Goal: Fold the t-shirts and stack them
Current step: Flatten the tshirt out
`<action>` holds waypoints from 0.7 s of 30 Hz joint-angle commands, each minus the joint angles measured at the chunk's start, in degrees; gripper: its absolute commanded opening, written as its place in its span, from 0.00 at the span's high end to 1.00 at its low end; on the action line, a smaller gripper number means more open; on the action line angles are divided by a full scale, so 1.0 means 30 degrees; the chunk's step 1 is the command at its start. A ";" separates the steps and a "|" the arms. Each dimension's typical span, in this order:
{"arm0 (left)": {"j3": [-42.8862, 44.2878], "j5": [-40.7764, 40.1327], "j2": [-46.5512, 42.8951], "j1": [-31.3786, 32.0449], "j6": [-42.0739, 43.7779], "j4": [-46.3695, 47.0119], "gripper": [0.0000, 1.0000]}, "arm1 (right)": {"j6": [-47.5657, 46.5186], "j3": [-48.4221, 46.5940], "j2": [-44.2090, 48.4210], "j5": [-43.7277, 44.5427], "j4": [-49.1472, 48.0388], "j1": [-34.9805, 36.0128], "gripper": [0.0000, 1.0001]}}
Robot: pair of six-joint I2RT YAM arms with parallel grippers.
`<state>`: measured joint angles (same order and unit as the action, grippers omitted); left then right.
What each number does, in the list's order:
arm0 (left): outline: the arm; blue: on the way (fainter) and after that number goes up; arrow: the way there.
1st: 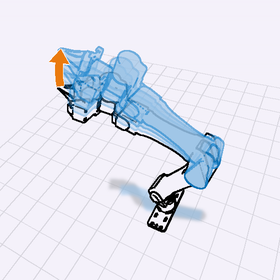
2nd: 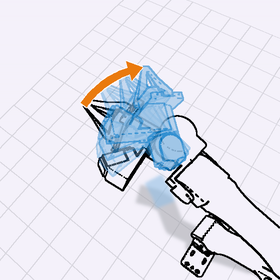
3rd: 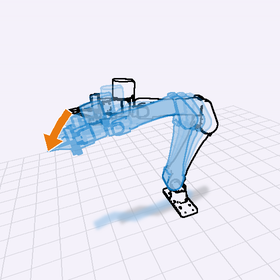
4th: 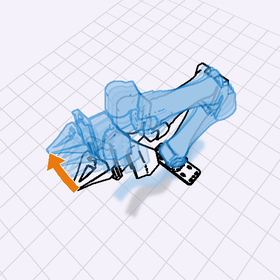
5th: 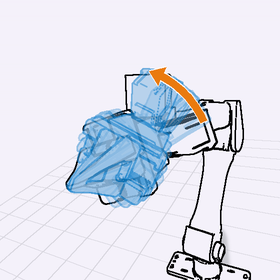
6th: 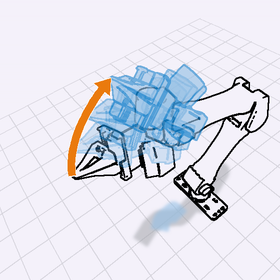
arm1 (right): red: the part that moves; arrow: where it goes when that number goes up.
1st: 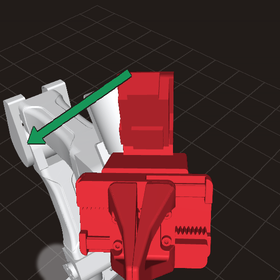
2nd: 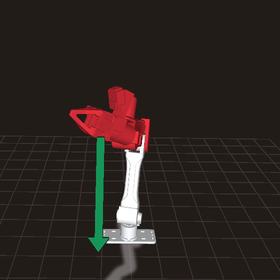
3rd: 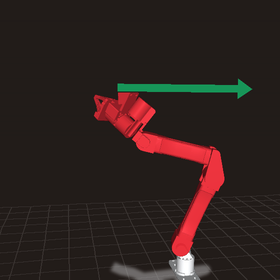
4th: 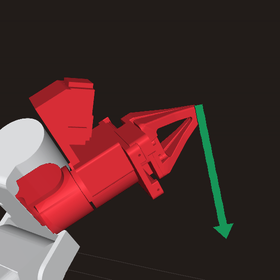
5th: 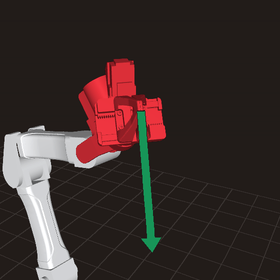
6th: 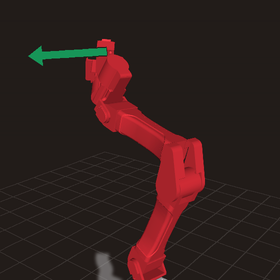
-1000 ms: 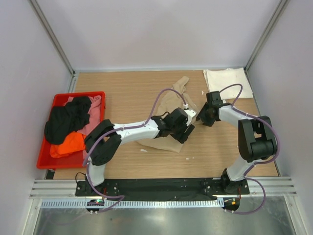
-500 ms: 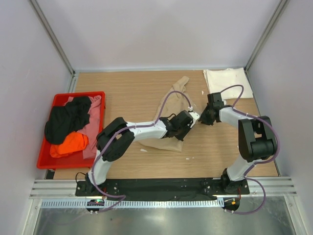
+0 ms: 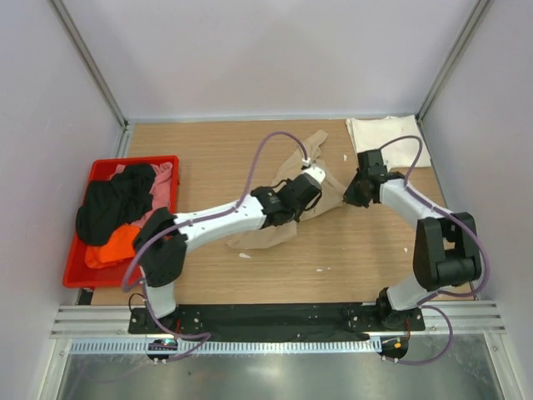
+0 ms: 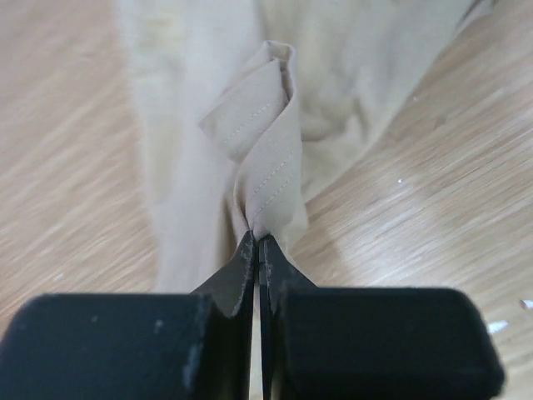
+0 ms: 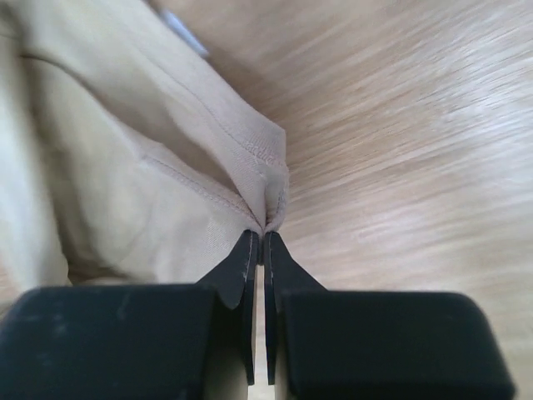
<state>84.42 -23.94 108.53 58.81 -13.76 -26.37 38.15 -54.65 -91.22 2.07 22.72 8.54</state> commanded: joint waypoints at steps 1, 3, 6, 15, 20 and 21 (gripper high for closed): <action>0.1185 -0.2945 -0.4032 -0.0032 -0.1385 -0.2106 1.00 | -0.0354 -0.2374 0.3068 0.1683 0.2437 -0.0033 0.99; 0.1534 -0.3325 -0.5813 -0.0032 -0.2002 -0.3330 1.00 | -0.0354 -0.3513 0.4561 0.2297 0.3437 -0.0003 0.99; 0.2440 -0.5109 -0.7286 -0.0119 -0.3933 -0.6078 1.00 | -0.0383 -0.4978 0.6753 0.3380 0.5342 -0.0003 0.99; 0.4463 -0.9184 -1.2092 -0.0295 -0.8240 -1.2851 1.00 | -0.0412 -0.8845 1.1361 0.2622 0.9679 -0.0003 0.99; 0.3998 -0.9157 -1.3968 -0.0618 -0.8626 -1.3388 1.00 | -0.0383 -1.0843 1.2184 0.3236 1.1468 -0.0003 0.99; 0.3418 -0.9099 -1.4086 -0.0850 -0.8714 -1.3359 1.00 | -0.0383 -1.0961 1.2184 0.3237 1.1528 -0.0003 0.99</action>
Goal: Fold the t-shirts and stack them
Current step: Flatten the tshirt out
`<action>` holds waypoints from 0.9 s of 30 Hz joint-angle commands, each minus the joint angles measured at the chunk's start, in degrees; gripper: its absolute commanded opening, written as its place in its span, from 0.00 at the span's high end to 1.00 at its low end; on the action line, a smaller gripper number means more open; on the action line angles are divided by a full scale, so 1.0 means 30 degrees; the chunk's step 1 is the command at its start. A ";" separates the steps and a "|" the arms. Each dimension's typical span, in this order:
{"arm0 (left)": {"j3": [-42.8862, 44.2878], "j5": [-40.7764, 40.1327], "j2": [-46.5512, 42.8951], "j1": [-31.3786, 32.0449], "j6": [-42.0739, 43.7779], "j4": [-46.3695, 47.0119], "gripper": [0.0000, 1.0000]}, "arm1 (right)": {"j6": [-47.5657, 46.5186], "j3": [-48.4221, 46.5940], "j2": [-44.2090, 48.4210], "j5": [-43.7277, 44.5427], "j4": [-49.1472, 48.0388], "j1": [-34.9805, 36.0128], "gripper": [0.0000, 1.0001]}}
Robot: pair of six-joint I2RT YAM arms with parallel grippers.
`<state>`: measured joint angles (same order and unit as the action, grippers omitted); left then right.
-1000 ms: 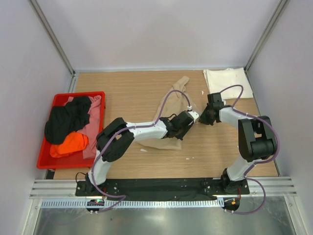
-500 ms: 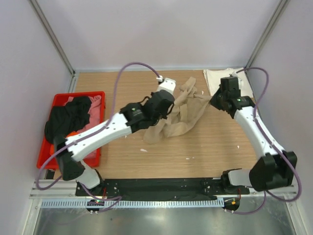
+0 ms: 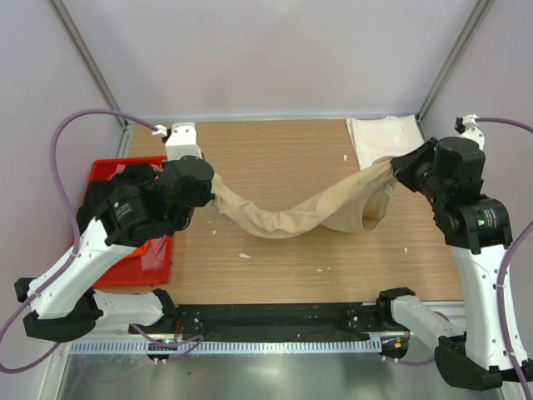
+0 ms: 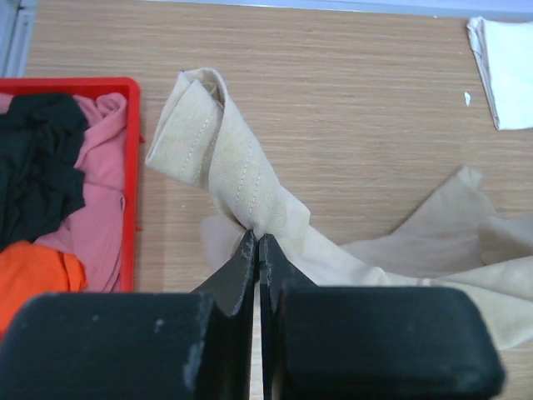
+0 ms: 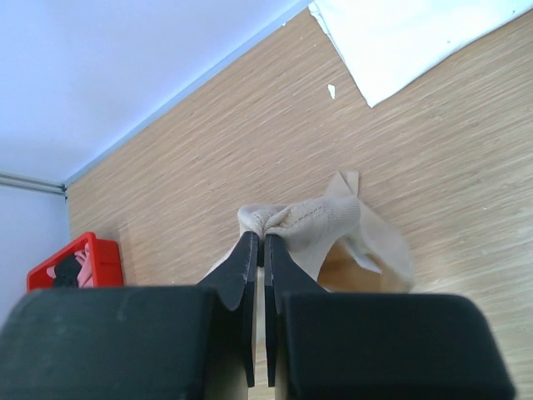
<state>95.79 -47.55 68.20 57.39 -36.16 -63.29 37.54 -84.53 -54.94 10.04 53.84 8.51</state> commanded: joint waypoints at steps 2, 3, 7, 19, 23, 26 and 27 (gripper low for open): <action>-0.1715 -0.0852 -0.0878 -0.0903 -0.1480 -0.0937 1.00 | -0.0208 -0.0769 0.0003 0.0491 0.1067 0.0004 0.99; -0.2333 0.0282 -0.1024 -0.1921 -0.1481 -0.0559 1.00 | -0.0266 -0.0246 -0.0056 0.0403 0.0978 0.0004 0.99; -0.5001 0.3247 -0.1464 -0.5120 -0.1100 0.0820 1.00 | -0.0676 0.1163 -0.0554 0.0227 0.0042 0.0004 0.99; -0.1087 0.5976 0.1958 -0.9663 0.2531 0.4161 1.00 | -0.1847 -0.0060 -0.3739 -0.0390 -0.7044 0.0004 0.99; 0.2314 0.6679 0.3337 -1.0776 0.2913 0.4775 1.00 | -0.2375 -0.4212 -0.5737 -0.0417 -0.6670 0.0004 0.99; 0.2700 0.7031 0.2787 -1.0867 0.3148 0.5623 1.00 | -0.2726 -0.5598 -0.6091 -0.0477 -0.6231 0.0004 0.99; 0.2584 0.7148 0.2580 -1.0867 0.3148 0.5685 1.00 | -0.2815 -0.6124 -0.6034 -0.0477 -0.5678 0.0004 0.99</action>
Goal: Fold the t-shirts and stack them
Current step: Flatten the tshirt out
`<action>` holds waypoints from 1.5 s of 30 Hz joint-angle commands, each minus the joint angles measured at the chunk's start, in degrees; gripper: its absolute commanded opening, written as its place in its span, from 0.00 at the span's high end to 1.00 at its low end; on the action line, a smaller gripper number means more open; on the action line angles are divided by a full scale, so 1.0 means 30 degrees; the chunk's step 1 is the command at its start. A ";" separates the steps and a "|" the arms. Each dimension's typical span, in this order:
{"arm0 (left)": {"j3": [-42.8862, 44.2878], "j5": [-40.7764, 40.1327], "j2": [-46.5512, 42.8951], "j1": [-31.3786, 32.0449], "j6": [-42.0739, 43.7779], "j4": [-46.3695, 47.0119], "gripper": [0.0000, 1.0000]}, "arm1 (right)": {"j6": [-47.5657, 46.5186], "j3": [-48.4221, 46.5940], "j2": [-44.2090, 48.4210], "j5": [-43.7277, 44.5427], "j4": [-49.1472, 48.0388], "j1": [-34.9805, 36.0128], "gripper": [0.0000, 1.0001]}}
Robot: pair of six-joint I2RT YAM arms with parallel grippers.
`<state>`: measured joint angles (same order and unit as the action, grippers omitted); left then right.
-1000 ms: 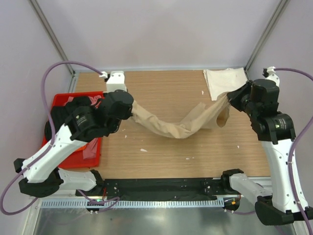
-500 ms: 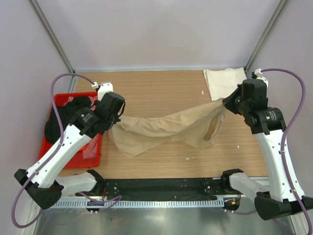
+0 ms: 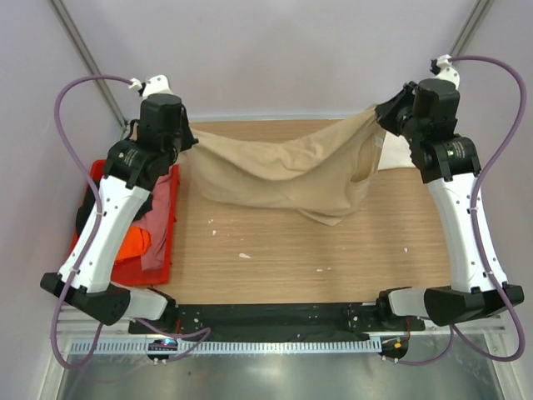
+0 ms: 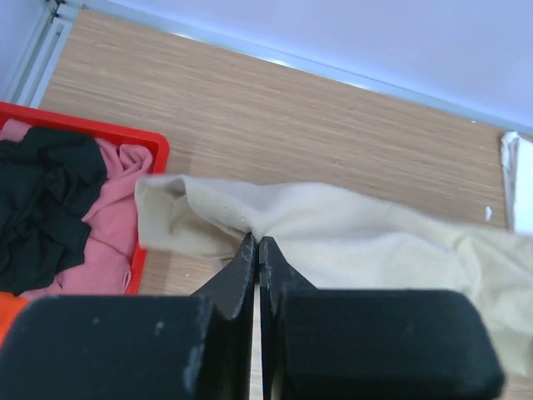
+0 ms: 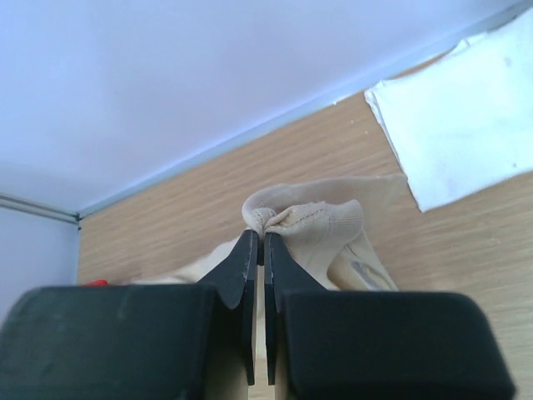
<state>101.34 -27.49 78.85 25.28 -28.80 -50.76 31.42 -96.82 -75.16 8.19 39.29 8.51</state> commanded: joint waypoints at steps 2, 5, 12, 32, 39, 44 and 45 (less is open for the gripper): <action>-0.0142 0.0490 -0.1641 -0.0164 0.0401 0.1365 1.00 | -0.0892 -0.1687 0.1229 -0.0032 -0.0150 -0.0025 0.99; -0.3710 0.1718 -0.3865 -0.0164 -0.0447 0.1510 1.00 | -0.0748 0.1315 0.3330 -0.0004 0.1460 0.0004 0.99; -1.5720 0.7222 -1.0633 -0.0135 -0.4459 0.2242 1.00 | 0.1532 1.2955 0.9982 -0.1208 0.4968 0.0004 0.99; -1.7081 0.7107 -0.8329 0.0568 -0.5490 0.3647 0.39 | 0.6720 1.1129 0.2267 0.0610 0.4628 -0.0025 0.54; -1.7606 0.8488 -0.6946 0.0568 -0.5109 0.4819 0.40 | 1.0646 0.7256 -0.3976 0.2633 0.7293 -0.0084 0.55; -1.8281 0.8106 -0.8028 0.0568 -0.4670 0.4763 0.39 | 1.2377 0.4972 -0.7639 0.2429 0.8525 -0.0230 0.58; -1.8369 0.8165 -0.8118 0.0568 -0.4495 0.4676 0.39 | 1.2436 0.4793 -0.8108 0.2254 0.8525 -0.0317 0.57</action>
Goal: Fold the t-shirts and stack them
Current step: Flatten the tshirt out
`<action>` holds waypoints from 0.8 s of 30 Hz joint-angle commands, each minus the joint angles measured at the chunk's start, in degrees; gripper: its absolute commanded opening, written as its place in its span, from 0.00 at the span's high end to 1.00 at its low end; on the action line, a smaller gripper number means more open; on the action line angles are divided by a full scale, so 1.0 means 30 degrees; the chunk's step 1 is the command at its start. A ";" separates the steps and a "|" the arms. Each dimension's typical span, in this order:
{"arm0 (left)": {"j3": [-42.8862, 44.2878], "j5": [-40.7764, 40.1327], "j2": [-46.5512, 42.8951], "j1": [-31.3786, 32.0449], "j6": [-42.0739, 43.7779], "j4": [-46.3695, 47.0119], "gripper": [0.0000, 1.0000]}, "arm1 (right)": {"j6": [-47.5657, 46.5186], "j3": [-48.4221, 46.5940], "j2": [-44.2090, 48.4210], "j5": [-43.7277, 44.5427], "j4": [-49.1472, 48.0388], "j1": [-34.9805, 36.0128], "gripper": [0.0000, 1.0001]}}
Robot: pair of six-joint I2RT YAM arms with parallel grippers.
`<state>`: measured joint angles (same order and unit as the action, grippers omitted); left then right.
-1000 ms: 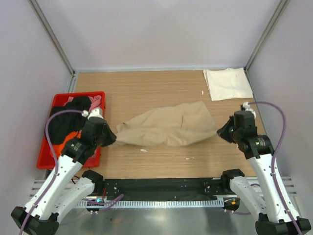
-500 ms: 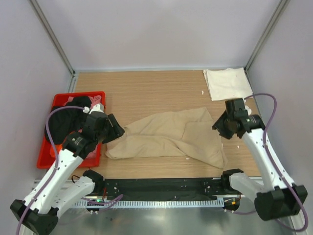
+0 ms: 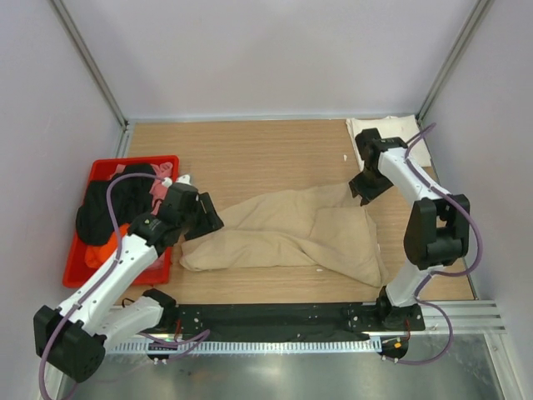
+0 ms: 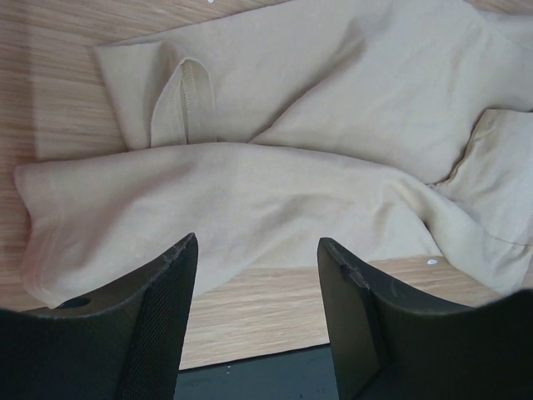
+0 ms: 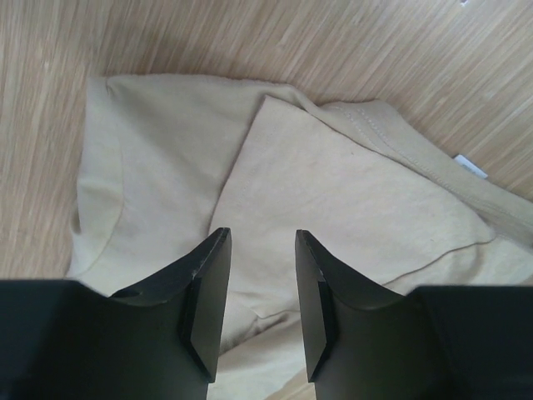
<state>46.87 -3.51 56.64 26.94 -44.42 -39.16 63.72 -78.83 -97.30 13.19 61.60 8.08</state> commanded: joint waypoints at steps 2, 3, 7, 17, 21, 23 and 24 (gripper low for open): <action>-0.0360 0.0290 -0.1095 0.0015 0.0862 0.0777 0.39 | 0.1960 -0.1758 -0.1838 0.0612 0.1319 -0.0405 0.57; -0.0447 0.0348 -0.1214 0.0015 0.0921 0.0777 0.39 | 0.1991 -0.1906 -0.2106 0.0642 0.1234 -0.0465 0.58; -0.0536 0.0786 -0.1799 0.0015 0.1184 0.0748 0.39 | 0.2225 -0.1938 -0.3045 0.0993 0.0853 -0.0757 0.58; -0.1004 0.1081 -0.2650 0.0015 0.1302 0.1069 0.39 | 0.2577 -0.1029 -0.4832 0.0935 -0.1019 -0.1139 0.57; -0.1151 0.0935 -0.2533 0.0015 0.1565 0.1129 0.39 | 0.2519 -0.1585 -0.5857 0.0935 -0.0848 -0.1198 0.57; -0.1151 0.0877 -0.2475 0.0015 0.1595 0.1128 0.39 | 0.2518 -0.1586 -0.6209 0.1023 -0.0963 -0.1227 0.58; -0.1180 0.0847 -0.2504 0.0015 0.1595 0.1128 0.39 | 0.2518 -0.1586 -0.6269 0.1110 -0.0993 -0.1227 0.59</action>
<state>43.44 -1.26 49.60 26.94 -41.17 -38.26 70.04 -82.59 -115.04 14.04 59.24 4.64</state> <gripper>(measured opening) 0.611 0.420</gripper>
